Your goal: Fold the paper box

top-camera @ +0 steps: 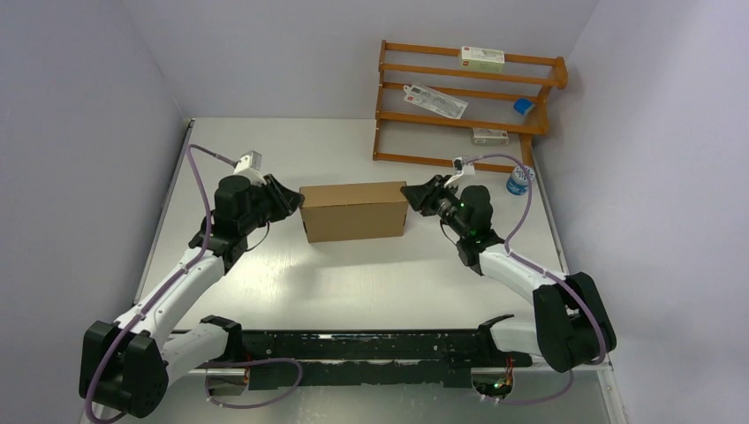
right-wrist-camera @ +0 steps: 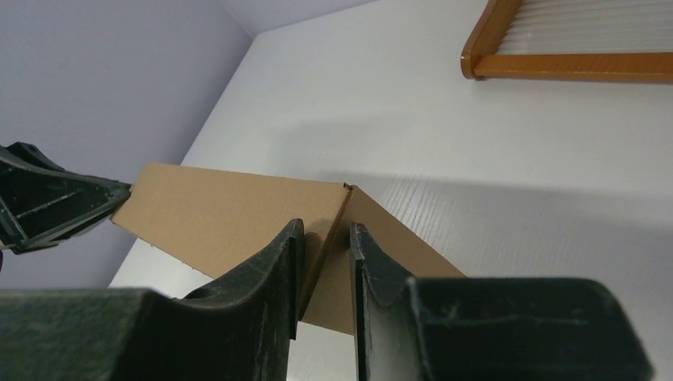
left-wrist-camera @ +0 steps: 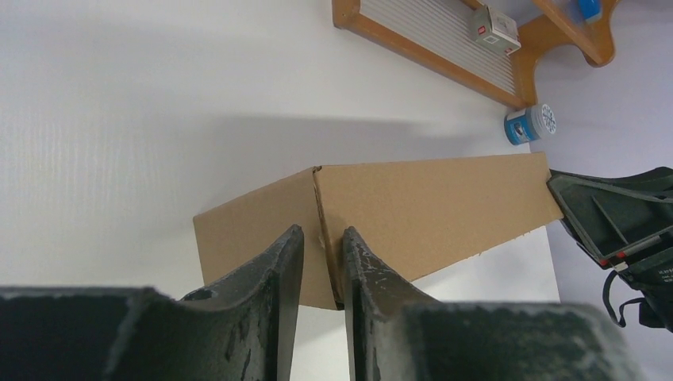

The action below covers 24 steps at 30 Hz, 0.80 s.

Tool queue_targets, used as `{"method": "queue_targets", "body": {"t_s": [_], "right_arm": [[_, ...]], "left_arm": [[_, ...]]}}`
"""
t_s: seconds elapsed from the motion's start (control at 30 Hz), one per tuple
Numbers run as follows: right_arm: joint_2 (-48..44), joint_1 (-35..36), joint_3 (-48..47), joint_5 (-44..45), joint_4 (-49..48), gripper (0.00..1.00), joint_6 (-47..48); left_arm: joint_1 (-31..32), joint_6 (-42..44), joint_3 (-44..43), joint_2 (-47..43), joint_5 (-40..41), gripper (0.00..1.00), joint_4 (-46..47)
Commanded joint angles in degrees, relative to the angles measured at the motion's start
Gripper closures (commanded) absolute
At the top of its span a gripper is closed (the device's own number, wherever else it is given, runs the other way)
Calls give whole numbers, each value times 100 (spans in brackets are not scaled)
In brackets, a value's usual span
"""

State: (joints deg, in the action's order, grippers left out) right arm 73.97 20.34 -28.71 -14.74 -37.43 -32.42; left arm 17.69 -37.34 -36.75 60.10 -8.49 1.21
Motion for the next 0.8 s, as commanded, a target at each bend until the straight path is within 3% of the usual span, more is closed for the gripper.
{"method": "queue_targets", "body": {"t_s": [0.0,0.37,0.77], "right_arm": [[294,113,389,-384,3182,73,481],[-208,125,-568,-1220,3668,62,555],[-951,157,86,-1596,3820,74,887]], "left_arm": [[-20,312,213,405,-282,69,-1372],[-20,458,-129,22,-850,63,-1664],[-20,213,545,-821,-1300,63,-1739]]}}
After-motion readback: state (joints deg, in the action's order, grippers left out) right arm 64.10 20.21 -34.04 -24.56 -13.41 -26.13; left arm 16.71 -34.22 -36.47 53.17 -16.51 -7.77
